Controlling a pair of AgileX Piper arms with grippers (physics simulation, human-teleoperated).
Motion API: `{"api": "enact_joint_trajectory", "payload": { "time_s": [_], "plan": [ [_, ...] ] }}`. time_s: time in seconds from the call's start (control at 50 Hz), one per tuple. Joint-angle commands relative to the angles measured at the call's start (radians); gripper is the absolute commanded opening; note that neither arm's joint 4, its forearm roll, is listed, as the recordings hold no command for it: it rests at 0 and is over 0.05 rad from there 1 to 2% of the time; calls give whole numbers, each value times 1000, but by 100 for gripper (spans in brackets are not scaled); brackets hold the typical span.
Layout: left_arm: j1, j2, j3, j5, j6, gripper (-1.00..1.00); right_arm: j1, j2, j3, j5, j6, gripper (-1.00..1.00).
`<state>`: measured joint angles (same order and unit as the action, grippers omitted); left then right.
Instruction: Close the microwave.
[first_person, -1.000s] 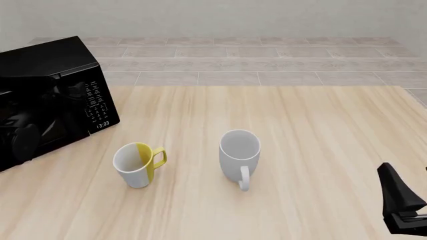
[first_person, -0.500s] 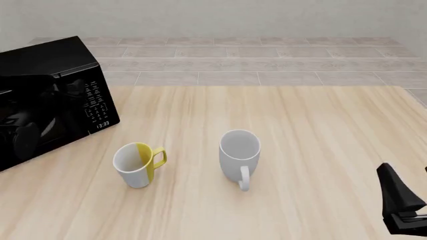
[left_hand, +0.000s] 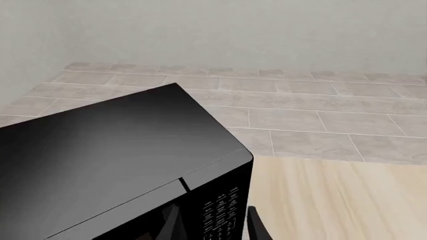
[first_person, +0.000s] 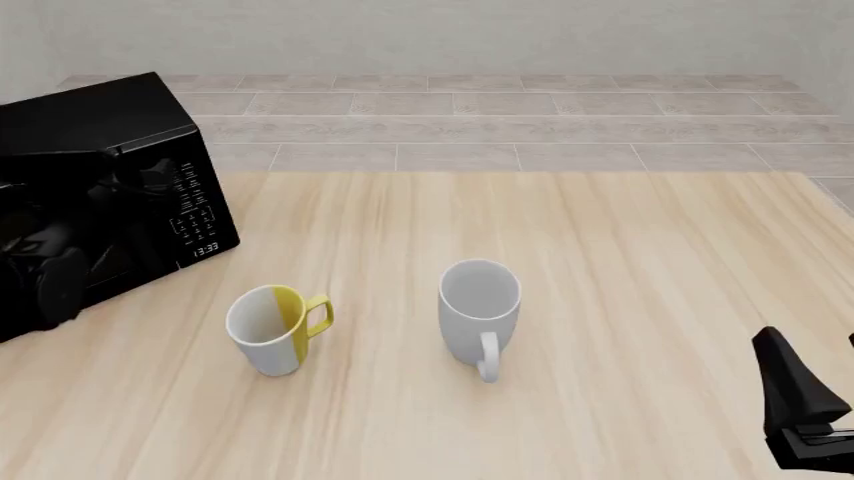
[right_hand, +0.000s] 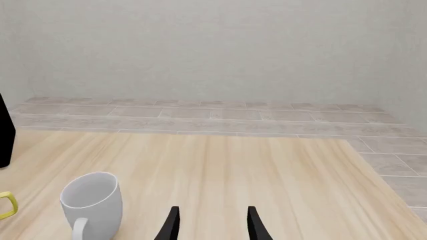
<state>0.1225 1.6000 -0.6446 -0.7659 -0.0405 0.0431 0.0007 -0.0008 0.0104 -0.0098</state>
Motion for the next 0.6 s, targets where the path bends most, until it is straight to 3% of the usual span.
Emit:
{"api": "enact_joint_trajectory", "payload": {
  "time_s": [0.02, 0.6],
  "plan": [
    [-25, 13, 110, 77, 11, 100, 1, 0, 0, 2, 0, 100],
    [-75, -167, 247, 71, -1, 100, 4, 1, 0, 9, 2, 100]
  ]
}}
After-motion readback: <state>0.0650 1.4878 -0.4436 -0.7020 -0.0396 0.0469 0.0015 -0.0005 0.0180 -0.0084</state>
